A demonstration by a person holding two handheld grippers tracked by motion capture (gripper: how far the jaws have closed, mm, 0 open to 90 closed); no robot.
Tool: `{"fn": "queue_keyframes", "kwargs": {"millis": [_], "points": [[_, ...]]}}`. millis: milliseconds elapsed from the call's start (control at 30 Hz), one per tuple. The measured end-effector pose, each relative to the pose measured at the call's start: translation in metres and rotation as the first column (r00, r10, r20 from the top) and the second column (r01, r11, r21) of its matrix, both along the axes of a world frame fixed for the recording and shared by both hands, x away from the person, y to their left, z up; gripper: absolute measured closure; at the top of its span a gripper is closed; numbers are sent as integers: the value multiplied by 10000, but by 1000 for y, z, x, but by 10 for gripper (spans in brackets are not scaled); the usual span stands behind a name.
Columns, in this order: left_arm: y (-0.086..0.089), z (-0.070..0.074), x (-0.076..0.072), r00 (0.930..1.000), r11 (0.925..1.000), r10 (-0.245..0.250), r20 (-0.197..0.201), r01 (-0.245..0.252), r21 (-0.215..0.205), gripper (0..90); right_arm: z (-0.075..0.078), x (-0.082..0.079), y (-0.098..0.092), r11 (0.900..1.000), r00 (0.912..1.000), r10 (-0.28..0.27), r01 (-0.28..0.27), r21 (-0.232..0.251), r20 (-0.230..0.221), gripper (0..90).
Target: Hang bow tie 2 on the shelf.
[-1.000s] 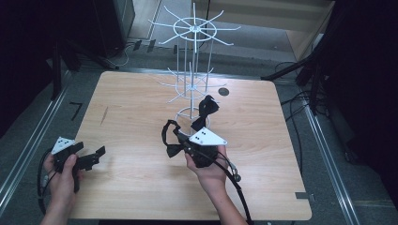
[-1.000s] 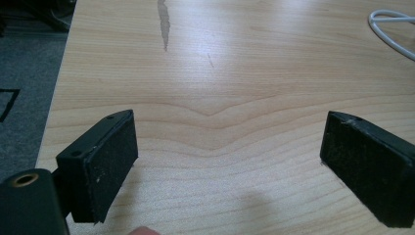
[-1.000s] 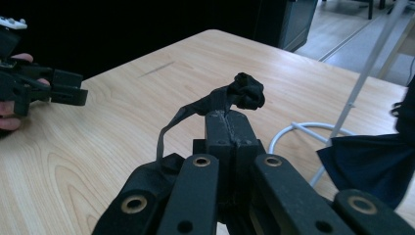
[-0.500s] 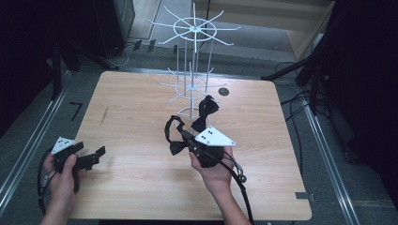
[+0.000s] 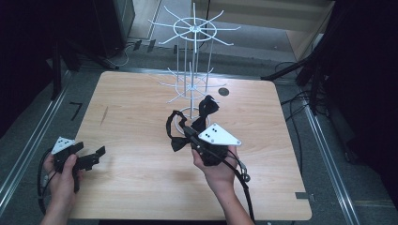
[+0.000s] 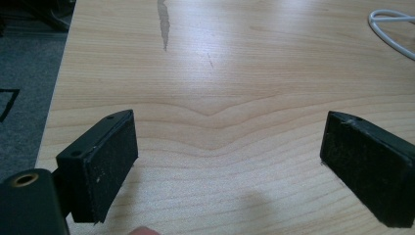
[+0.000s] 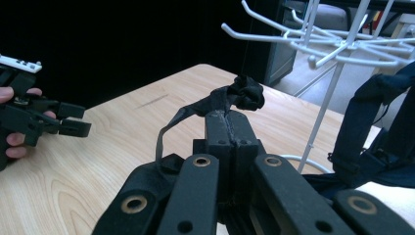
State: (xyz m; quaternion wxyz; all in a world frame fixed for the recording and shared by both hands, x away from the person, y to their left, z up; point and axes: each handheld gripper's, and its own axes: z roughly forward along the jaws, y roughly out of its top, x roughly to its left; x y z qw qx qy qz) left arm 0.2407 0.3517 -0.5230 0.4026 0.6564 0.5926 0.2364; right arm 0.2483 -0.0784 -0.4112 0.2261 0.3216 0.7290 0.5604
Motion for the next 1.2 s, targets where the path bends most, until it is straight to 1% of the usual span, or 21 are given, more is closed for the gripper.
{"fn": "queue_keyframes", "kwargs": {"millis": [667, 1000, 1200], "points": [[0, 0, 0, 10000, 10000, 7, 14, -7, -3, 77, 20, -1, -4, 9998, 9988, -101, 92, 188, 476, 900], [0, 0, 0, 10000, 10000, 1, 27, -1, 13, 77, 29, -2, -6, 9995, 9979, -158, 139, 296, 625, 900], [0, 0, 0, 10000, 10000, -3, 5, 3, 0, 77, 32, -1, -10, 9991, 9973, -265, 243, 335, 683, 900]]}}
